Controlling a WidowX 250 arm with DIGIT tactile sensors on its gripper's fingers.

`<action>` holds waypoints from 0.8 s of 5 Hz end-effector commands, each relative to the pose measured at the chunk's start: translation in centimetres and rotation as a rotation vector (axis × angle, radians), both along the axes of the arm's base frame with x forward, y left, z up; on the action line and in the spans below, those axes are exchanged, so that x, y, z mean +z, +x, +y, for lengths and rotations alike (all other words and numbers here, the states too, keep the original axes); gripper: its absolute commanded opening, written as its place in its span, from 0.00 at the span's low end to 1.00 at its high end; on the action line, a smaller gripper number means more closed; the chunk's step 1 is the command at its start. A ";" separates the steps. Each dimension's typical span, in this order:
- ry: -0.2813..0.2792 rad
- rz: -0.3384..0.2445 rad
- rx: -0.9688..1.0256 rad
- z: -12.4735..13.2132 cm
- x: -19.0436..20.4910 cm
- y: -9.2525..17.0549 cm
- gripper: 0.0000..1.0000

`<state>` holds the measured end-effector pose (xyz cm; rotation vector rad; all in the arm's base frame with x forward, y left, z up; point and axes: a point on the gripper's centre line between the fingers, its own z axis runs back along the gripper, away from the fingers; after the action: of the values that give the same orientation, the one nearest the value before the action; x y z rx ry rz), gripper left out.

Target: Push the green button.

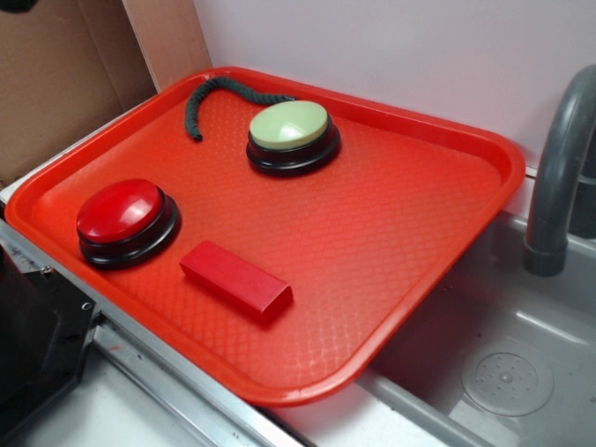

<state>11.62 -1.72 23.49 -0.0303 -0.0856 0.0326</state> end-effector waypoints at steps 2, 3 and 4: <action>0.105 0.033 -0.052 0.6 -2.2 4.3 1.00; 0.193 -0.079 -0.060 0.6 -4.9 9.5 1.00; 0.182 -0.140 -0.014 1.3 -7.5 14.6 1.00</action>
<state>24.90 -0.88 14.04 0.1547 -0.1555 -0.0144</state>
